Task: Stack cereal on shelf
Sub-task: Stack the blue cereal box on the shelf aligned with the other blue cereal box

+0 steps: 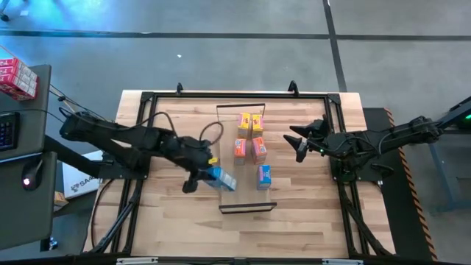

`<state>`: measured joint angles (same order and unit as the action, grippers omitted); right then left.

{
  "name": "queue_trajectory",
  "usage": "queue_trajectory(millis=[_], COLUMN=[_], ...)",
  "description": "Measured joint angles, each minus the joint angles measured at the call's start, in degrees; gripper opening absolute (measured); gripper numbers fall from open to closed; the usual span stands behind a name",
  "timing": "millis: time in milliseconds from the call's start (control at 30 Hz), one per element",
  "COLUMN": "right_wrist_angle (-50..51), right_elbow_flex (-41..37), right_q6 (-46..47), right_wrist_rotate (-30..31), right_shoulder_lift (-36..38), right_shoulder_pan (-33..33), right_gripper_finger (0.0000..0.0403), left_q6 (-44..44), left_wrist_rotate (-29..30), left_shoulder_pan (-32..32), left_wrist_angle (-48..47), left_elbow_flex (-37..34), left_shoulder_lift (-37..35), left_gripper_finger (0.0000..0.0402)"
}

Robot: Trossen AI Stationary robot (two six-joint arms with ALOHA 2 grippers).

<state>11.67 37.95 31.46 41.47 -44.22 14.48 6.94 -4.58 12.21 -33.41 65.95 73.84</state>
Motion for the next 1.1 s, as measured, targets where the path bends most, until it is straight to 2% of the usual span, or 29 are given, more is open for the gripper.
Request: queue_trajectory(millis=[100,233,433,567,833,1100], right_wrist_angle=[-0.12,-0.16,-0.16,-0.2,-0.35,-0.17], right_elbow_flex=[0.0,0.0,0.0,0.0,-0.02,-0.04], right_q6=[0.0,0.0,0.19,1.72,1.78,4.33], right_wrist_rotate=[0.0,0.01,0.28,0.33,0.34,0.55], right_shoulder_lift=[-0.01,-0.01,-0.03,-0.02,-0.02,-0.01], right_shoulder_pan=[0.02,0.02,0.02,0.01,0.02,0.02], right_gripper_finger=[0.0236,0.0236,0.0236,0.0236,0.0236,0.0236], left_q6=[-13.29,-28.55,-45.36,-50.52,-57.87,-61.93], left_wrist_rotate=[2.63,4.49,7.22,7.25,11.17,11.06], left_shoulder_pan=[-0.05,-0.03,1.64,3.47,4.09,4.87], left_wrist_angle=[-3.04,-2.63,-3.63,-5.03,-5.96,-9.41], left_elbow_flex=[3.6,6.99,8.38,8.38,8.38,8.38], left_shoulder_lift=[2.67,5.84,10.91,13.8,18.07,17.2], left_gripper_finger=[0.0098,0.0106,0.0112,0.0113,0.0113,0.0113])
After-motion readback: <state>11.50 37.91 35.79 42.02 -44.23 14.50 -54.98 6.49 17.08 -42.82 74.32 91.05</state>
